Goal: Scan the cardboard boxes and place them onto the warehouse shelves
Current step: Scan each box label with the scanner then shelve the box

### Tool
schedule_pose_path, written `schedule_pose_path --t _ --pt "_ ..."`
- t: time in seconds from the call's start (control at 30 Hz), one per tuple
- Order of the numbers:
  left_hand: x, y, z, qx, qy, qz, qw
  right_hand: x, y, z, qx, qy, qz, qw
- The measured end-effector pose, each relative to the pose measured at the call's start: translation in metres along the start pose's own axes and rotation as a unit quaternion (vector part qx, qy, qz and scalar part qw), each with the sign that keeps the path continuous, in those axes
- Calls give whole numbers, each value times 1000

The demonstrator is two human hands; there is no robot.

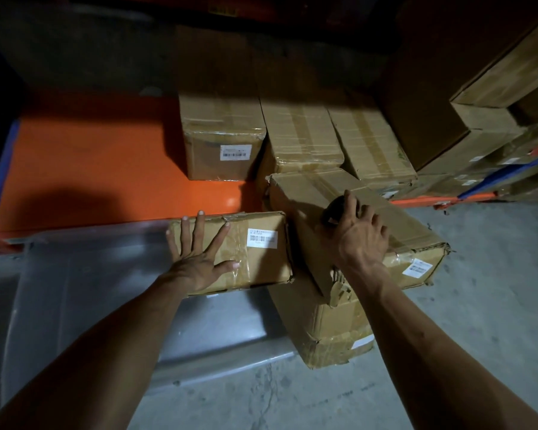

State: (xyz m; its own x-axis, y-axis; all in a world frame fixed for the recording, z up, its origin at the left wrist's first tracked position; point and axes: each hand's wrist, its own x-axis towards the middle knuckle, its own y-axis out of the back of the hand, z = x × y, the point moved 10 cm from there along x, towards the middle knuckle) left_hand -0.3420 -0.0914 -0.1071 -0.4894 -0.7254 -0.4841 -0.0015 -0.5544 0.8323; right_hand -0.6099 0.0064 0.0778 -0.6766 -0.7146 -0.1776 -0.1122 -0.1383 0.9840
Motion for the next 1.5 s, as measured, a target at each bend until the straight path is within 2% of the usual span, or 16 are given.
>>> schedule_pose_path --t 0.1,0.2,0.27,0.37,0.67,0.83,0.97,1.07,1.2,1.3,1.33,1.37,1.4,1.43,1.47,1.5 --pt "3 1 -3 1 3 13 1000 3 5 -6 -40 7 55 998" --pt "5 1 -3 1 -6 18 1000 -15 17 -47 15 107 117 987" --pt "5 3 -2 -5 -11 30 999 -28 -1 -68 120 134 74 981" --pt "4 4 -3 -5 -16 49 999 -33 -60 -71 299 55 -28 952" --pt "-7 10 -14 -62 -36 145 987 8 -141 -84 439 -63 -147 884" --pt "-13 45 -54 -301 107 294 901 14 -156 -74 519 -116 -110 839" --pt "-21 26 -68 -450 154 275 835 21 -167 -76 562 -119 -132 808" --pt "-23 29 -83 -455 186 319 810 20 -184 -71 593 -144 -137 781" --pt "-17 -7 -96 -600 204 259 729 2 -215 -55 566 -157 -193 786" --pt "-20 -25 -85 -644 233 186 704 -8 -247 -41 645 -208 -214 704" --pt "-21 -29 -80 -657 236 166 696 -8 -245 -33 608 -191 -203 743" --pt "-23 -31 -77 -661 235 156 695 -4 -223 -18 441 -153 -116 877" --pt "-27 -33 -78 -659 236 155 697 -2 -217 -20 418 -109 -97 897" --pt "-31 -34 -78 -658 234 160 698 -17 -236 -23 556 -165 -153 800" --pt "-37 -33 -77 -653 229 169 702 -30 -239 -31 595 -155 -185 766" --pt "-44 -32 -75 -650 224 177 704 -36 -234 -30 529 -110 -182 822"
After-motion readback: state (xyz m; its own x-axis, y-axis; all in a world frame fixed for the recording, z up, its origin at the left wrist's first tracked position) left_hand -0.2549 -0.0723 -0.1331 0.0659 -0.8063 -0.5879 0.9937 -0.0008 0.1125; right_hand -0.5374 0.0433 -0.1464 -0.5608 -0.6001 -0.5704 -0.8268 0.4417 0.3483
